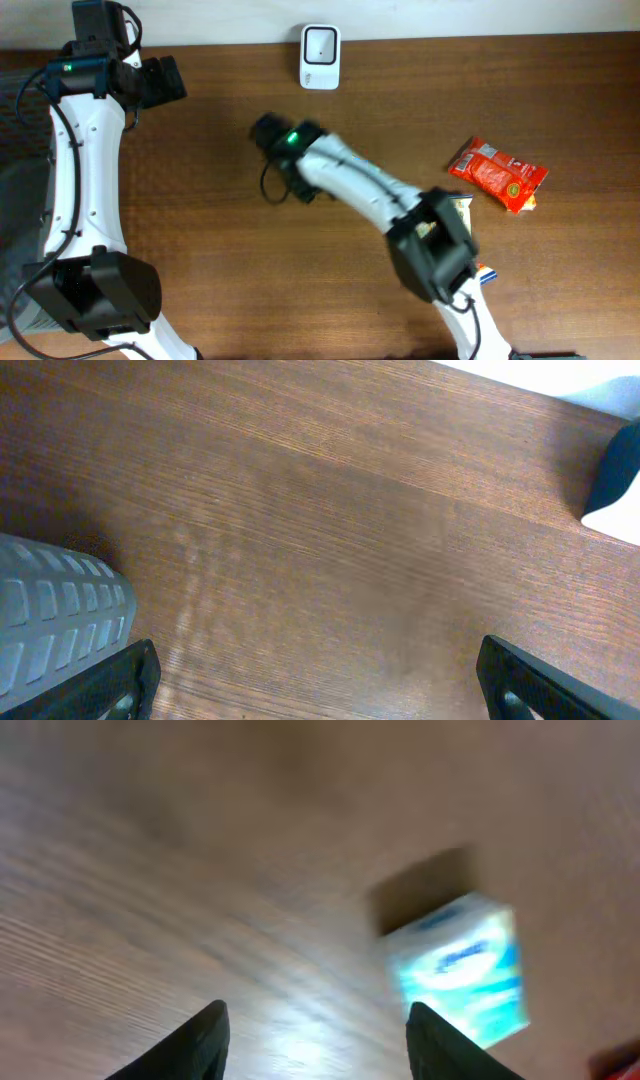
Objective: Scan the item barcode
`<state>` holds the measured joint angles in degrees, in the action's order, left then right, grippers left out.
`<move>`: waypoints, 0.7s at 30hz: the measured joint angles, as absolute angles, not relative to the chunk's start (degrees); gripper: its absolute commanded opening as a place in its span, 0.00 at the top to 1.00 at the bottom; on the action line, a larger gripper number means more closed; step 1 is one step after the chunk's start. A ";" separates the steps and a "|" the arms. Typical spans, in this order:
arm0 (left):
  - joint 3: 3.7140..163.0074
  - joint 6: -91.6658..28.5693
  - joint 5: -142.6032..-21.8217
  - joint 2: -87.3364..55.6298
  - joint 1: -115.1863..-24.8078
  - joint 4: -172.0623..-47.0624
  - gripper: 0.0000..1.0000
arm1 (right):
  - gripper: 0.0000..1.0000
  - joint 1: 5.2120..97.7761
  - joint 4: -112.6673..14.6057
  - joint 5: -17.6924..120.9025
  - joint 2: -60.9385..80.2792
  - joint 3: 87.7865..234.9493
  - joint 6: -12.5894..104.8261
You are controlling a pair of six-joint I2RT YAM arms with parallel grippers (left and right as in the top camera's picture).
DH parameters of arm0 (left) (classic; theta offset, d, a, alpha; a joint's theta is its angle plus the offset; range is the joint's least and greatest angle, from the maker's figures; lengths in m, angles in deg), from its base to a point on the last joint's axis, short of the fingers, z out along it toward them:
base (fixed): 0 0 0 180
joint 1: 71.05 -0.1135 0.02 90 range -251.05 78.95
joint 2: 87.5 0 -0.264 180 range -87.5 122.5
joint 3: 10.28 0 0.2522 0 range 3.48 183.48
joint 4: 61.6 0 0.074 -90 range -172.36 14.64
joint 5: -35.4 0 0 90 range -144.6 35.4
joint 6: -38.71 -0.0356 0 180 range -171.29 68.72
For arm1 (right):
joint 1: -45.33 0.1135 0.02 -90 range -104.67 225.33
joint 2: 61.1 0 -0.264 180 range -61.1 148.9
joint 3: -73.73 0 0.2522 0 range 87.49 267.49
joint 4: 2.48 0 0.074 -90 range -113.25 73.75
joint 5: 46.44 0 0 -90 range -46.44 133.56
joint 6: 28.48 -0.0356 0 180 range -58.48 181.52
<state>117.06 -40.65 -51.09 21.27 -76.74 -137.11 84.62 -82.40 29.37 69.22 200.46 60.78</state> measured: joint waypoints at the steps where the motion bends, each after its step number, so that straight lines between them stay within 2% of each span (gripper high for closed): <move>1: 117.06 -40.65 -51.11 21.27 -76.74 -137.11 0.01 | 0.34 82.24 -82.66 32.14 68.48 201.27 63.71; 6: 117.06 -40.65 -51.09 21.27 -76.74 -137.11 0.01 | 0.38 67.31 -84.60 47.16 66.57 202.54 80.94; 11: 117.06 -40.65 -51.11 21.27 -76.74 -137.11 0.01 | 0.39 58.04 -85.00 60.80 68.48 202.54 92.48; 15: 117.06 -40.65 -51.11 21.27 -76.74 -137.11 0.01 | 0.39 55.13 -86.59 69.32 72.28 202.54 99.01; 21: 117.06 -40.65 -51.11 21.27 -76.74 -137.11 0.01 | 0.41 55.92 -89.17 73.23 75.32 202.51 102.97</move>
<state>117.06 -40.65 -51.11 21.27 -76.74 -137.11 55.92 -89.17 73.23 75.32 202.51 102.97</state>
